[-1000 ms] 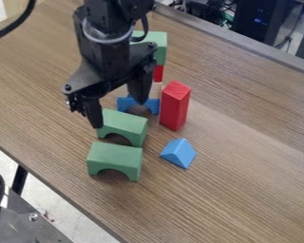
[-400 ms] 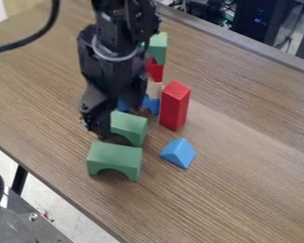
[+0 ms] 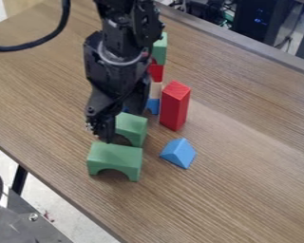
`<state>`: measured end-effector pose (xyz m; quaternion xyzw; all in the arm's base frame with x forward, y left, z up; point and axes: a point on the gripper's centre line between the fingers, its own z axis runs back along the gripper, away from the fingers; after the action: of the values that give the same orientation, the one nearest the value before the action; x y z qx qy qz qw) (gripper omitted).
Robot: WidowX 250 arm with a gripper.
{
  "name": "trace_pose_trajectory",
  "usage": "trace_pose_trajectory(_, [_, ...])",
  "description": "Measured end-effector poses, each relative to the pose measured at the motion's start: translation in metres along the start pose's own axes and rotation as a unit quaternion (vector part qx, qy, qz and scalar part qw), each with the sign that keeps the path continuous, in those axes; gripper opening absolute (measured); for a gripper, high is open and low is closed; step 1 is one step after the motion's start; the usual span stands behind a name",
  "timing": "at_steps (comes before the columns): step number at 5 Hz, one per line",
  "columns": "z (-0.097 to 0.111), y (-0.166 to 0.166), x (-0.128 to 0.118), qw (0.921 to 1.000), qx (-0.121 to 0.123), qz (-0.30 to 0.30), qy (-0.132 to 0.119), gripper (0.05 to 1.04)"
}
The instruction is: Put the lower green arch on top of the arch tower
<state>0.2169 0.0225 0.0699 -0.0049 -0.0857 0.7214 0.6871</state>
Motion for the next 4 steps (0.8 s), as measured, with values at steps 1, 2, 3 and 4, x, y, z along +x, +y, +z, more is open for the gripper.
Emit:
trace_pose_trajectory(1, [0.0000,0.0031,0.0011,1.0000,0.009,0.003,-0.001,0.999])
trace_pose_trajectory(2, [0.0030,0.0041,0.0016,0.9998,0.009,0.016,0.002,0.999])
trace_pose_trajectory(3, [0.0050,0.0088,0.0006,0.9994,0.021,0.028,0.007,0.999])
trace_pose_trajectory(4, [0.0098,0.0059,0.0004,0.9989,0.019,0.041,0.009,0.999])
